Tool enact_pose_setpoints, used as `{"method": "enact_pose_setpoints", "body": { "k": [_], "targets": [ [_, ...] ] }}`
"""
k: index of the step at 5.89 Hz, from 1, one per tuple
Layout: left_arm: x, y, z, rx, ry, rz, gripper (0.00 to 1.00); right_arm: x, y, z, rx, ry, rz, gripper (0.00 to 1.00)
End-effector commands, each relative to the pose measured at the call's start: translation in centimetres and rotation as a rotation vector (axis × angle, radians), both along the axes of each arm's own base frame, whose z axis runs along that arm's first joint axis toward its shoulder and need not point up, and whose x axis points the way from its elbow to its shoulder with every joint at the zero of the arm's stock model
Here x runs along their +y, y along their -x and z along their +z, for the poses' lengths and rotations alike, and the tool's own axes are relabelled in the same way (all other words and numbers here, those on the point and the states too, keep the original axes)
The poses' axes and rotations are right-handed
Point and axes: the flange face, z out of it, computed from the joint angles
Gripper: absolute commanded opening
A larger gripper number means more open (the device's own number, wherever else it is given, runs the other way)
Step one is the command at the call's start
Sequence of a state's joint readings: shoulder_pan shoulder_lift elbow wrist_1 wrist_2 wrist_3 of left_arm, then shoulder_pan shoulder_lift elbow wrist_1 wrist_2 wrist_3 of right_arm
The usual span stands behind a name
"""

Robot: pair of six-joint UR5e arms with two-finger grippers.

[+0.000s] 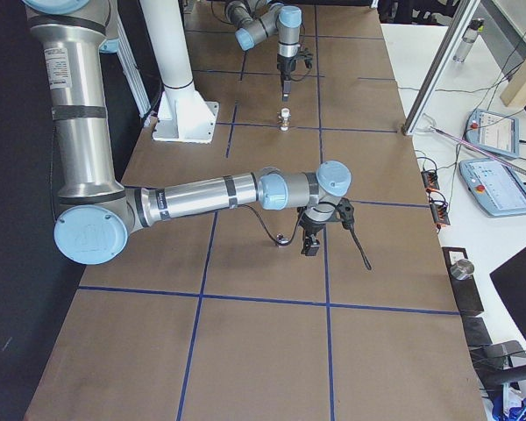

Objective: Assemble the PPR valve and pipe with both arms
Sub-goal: 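Raise the left gripper off the valve while the right gripper grasps the chrome tee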

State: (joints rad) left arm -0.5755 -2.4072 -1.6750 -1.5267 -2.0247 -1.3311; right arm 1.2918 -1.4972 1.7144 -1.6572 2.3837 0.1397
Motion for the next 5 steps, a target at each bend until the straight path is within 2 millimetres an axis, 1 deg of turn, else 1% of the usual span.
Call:
{"method": "enact_pose_setpoints", "body": {
  "k": [1,2,3,4,5],
  "targets": [
    [-0.1,3.1,-0.9,0.038,-0.018,-0.032,0.9,3.9,4.2,0.5,-0.015,-0.039,0.11,0.99],
    [-0.2,3.3,-0.8,0.038,-0.018,-0.035,0.9,5.6,7.3,0.8,-0.007,-0.045,0.218,0.98],
    [-0.5,3.5,-0.8,0.038,-0.019,-0.041,0.9,6.9,8.6,2.4,0.004,-0.032,0.194,0.98],
    [-0.6,3.8,-1.0,0.04,-0.02,-0.044,0.9,7.0,8.9,2.8,0.011,-0.026,0.187,0.92],
    [-0.6,3.9,-1.1,0.043,-0.022,-0.044,0.9,7.0,9.2,4.3,0.023,-0.001,0.181,0.93]
  ]
}}
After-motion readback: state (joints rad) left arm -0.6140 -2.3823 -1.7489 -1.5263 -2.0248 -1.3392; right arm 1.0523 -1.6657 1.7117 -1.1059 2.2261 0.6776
